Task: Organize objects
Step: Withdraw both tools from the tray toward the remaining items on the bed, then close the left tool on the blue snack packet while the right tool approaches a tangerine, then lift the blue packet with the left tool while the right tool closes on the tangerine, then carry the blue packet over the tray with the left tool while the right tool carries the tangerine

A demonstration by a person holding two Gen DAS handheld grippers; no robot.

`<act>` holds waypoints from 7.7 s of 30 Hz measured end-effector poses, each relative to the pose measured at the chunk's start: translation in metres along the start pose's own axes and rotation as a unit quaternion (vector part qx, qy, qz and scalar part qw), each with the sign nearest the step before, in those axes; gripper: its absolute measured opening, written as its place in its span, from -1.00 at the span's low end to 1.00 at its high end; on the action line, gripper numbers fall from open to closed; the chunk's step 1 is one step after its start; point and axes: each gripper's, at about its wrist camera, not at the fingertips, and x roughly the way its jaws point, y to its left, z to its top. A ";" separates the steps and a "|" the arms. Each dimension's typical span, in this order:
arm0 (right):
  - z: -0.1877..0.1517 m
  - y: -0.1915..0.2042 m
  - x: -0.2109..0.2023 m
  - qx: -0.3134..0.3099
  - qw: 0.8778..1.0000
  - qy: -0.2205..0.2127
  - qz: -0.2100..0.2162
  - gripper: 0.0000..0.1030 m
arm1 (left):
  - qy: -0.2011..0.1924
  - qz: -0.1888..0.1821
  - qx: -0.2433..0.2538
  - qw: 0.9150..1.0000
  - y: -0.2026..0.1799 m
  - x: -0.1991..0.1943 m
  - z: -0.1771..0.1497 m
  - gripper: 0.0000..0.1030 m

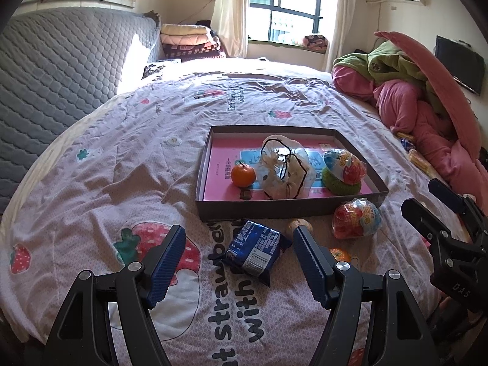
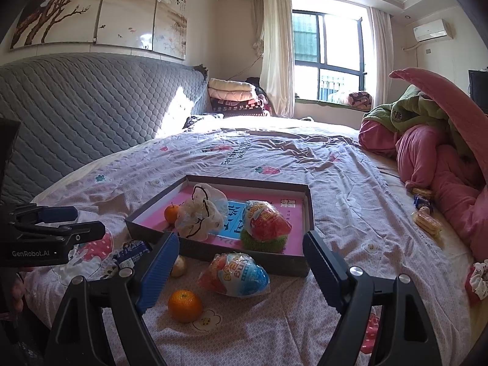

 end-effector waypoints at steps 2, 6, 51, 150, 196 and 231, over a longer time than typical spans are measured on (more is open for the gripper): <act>-0.002 0.002 -0.001 -0.001 1.000 0.003 0.002 0.61 | 0.003 -0.001 0.003 1.000 -0.002 0.001 -0.003 0.44; -0.005 0.007 -0.002 -0.006 1.000 0.008 0.003 0.61 | 0.008 0.000 0.008 1.000 -0.005 0.003 -0.008 0.44; -0.047 0.039 0.019 -0.025 0.994 0.104 0.022 0.61 | 0.062 -0.005 0.019 0.998 -0.003 0.032 -0.042 0.44; -0.062 0.062 0.062 -0.048 0.988 0.133 0.059 -0.24 | 0.042 -0.064 -0.005 0.997 0.009 0.082 -0.034 0.10; -0.022 0.019 0.010 -0.004 0.998 0.033 0.046 -0.24 | -0.018 -0.035 0.034 0.999 -0.035 0.008 -0.014 0.10; 0.016 -0.016 0.019 -0.007 1.000 0.004 0.016 -0.24 | -0.065 -0.034 0.023 0.997 -0.033 0.013 0.043 0.10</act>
